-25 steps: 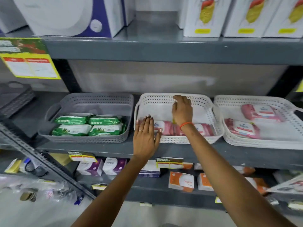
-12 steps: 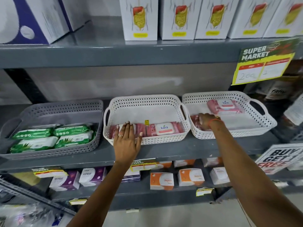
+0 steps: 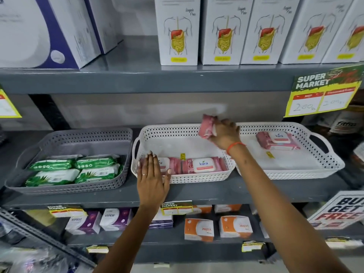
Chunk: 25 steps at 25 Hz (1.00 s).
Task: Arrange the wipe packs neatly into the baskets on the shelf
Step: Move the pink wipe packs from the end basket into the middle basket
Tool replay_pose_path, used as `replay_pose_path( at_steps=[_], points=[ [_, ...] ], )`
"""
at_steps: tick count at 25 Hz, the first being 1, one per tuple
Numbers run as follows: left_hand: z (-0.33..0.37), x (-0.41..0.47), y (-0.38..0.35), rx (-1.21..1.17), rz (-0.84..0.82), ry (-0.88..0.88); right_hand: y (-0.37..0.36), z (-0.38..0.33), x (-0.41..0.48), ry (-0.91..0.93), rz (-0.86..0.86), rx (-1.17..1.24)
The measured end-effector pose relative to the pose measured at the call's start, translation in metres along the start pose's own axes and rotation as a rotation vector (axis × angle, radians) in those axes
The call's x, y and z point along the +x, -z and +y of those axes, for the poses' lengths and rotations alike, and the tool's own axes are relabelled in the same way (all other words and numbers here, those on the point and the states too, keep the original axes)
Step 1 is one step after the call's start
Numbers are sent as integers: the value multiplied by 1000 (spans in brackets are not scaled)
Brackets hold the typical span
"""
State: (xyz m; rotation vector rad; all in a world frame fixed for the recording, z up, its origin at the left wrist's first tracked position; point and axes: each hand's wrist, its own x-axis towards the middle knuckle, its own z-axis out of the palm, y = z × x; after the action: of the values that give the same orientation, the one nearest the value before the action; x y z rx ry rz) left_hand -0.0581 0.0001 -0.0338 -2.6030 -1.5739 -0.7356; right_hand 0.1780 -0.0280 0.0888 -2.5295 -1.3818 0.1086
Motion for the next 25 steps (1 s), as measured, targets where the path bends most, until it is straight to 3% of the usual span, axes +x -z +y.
replay_pose_path(
  at_steps=[4,8,12,20,25],
  points=[
    [-12,-4,-1,-14,4,-6,-36,-78,-5,286,-170,38],
    [-13,-6,-1,-6,-9,-1,-88,-119,-5,454,-496,-31],
    [-11,-5,-1,34,-14,16,-85,-114,5,342,-685,127],
    [51,12,-3,12,-74,-134,-68,-60,19,266,-23,473],
    [112,25,-20,-29,-149,-317,-48,40,31,30,499,385]
  ],
)
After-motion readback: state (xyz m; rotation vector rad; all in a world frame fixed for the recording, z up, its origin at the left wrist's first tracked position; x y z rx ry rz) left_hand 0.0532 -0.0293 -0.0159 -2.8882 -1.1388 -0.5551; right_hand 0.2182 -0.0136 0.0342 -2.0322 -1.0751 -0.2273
